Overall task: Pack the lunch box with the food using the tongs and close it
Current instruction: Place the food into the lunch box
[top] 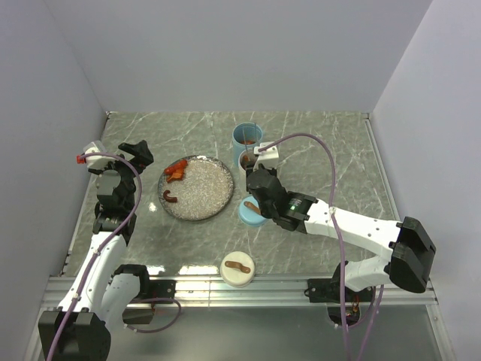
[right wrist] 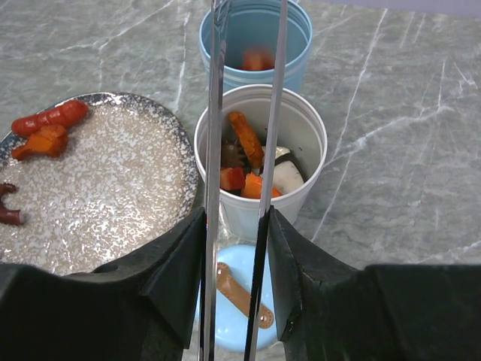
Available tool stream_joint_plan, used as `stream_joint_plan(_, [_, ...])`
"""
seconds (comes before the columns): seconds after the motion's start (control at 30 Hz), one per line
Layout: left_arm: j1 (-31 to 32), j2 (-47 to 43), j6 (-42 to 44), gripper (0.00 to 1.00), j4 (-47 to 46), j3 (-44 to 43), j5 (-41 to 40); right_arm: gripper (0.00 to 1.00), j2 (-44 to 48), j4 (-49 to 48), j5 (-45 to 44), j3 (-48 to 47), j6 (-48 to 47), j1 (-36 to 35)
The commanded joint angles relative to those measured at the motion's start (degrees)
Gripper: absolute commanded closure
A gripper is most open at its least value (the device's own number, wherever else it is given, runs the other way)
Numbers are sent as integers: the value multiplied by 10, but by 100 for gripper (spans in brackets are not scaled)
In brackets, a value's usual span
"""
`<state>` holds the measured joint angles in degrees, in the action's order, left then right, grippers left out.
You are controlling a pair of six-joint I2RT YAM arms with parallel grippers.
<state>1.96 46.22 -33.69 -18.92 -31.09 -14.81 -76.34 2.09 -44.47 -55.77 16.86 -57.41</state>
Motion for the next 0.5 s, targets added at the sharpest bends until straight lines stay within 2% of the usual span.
stream_joint_plan(0.0, [-2, -3, 0, 0, -16, 2, 3, 54, -5, -38, -5, -10, -7, 5])
stream_joint_plan(0.27, [-2, -2, -1, 1, -18, 2, 3, 58, 4, -62, 23, -9, -24, 4])
stream_joint_plan(0.47, [-2, 4, -1, 1, -20, 2, 4, 59, -21, -94, 111, -36, -44, -23])
